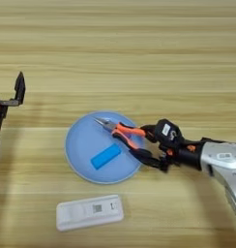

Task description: Move the objects on the table

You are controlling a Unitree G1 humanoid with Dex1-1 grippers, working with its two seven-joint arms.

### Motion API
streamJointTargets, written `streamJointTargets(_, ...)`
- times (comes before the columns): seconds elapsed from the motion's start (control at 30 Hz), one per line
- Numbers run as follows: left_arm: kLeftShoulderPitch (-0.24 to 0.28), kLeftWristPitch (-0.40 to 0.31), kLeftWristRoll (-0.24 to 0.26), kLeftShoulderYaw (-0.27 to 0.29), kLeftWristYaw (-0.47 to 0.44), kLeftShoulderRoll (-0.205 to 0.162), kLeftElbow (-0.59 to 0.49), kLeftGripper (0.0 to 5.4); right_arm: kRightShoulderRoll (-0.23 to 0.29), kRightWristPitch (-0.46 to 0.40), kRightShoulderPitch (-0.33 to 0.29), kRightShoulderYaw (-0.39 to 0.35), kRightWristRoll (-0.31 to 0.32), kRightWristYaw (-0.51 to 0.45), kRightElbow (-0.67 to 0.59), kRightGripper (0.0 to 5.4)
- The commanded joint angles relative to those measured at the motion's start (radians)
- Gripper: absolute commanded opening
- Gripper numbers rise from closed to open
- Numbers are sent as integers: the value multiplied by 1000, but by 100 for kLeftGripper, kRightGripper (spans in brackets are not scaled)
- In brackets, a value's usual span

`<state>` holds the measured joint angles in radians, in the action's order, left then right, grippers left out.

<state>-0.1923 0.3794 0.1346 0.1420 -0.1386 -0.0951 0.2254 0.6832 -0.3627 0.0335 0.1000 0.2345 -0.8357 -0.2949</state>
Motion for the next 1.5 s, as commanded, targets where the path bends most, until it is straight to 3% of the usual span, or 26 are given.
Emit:
streamJointTargets(0.03,-1,2,-4,-4,5,4,-5,540,-34,-24,57,29,-23,29,24,343)
streamJointTargets(0.43,0,3,-5,-4,6,7,-5,540,-135,-31,145,115,-87,70,143,343)
streamJointTargets(0.8,-3,6,-4,-2,5,5,0,540,-218,-5,209,150,-125,97,262,343)
streamJointTargets(1.2,-7,5,-4,-2,5,6,2,540,-234,21,224,155,-151,91,320,343)
streamJointTargets(1.5,-10,7,-4,-3,5,7,6,540,-225,13,231,133,-140,83,279,465)
